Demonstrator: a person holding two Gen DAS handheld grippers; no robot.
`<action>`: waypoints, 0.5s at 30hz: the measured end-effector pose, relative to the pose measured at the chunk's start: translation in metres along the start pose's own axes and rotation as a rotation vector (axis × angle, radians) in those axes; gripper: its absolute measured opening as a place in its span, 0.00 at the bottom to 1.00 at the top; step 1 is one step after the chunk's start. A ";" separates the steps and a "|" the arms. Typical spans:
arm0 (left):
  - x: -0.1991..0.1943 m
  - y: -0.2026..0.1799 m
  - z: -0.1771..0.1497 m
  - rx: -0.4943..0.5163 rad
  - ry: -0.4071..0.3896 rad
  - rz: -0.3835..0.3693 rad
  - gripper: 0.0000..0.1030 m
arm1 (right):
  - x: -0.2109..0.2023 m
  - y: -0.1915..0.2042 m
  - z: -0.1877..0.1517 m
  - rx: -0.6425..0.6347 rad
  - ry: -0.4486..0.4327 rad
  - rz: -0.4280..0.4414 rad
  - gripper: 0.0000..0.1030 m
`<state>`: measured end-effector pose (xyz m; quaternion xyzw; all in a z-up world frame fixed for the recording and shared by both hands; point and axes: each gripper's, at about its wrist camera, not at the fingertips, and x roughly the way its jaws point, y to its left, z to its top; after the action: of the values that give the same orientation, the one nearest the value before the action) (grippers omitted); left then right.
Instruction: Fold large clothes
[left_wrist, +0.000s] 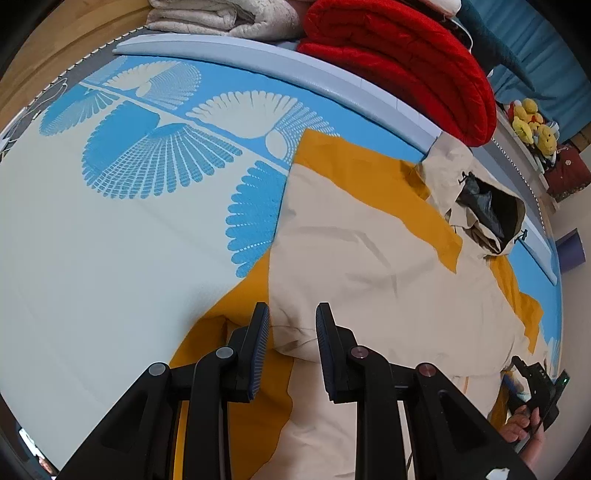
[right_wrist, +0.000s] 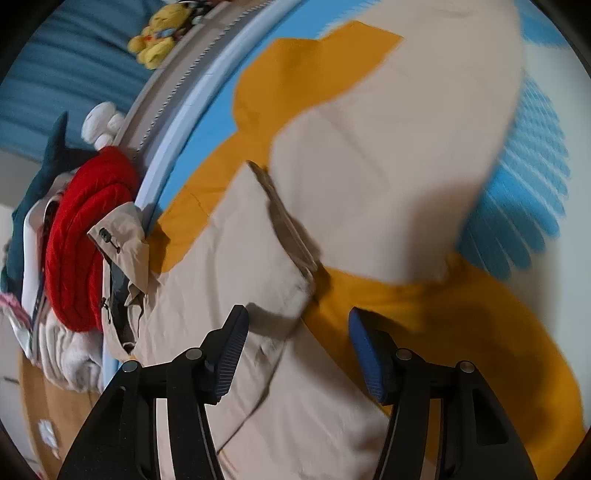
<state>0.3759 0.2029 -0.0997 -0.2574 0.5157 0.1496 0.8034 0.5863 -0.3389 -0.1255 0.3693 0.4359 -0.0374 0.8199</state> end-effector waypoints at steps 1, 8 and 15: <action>0.002 0.000 0.000 0.001 0.006 -0.002 0.21 | 0.001 0.003 0.004 -0.024 0.000 0.020 0.17; 0.019 -0.001 -0.001 0.002 0.045 0.000 0.21 | -0.030 0.017 0.010 -0.089 -0.114 -0.089 0.16; 0.057 0.005 -0.011 0.007 0.151 -0.001 0.21 | -0.044 0.031 0.012 -0.190 -0.197 -0.107 0.33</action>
<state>0.3892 0.1990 -0.1561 -0.2655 0.5752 0.1276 0.7632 0.5790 -0.3352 -0.0709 0.2606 0.3739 -0.0758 0.8869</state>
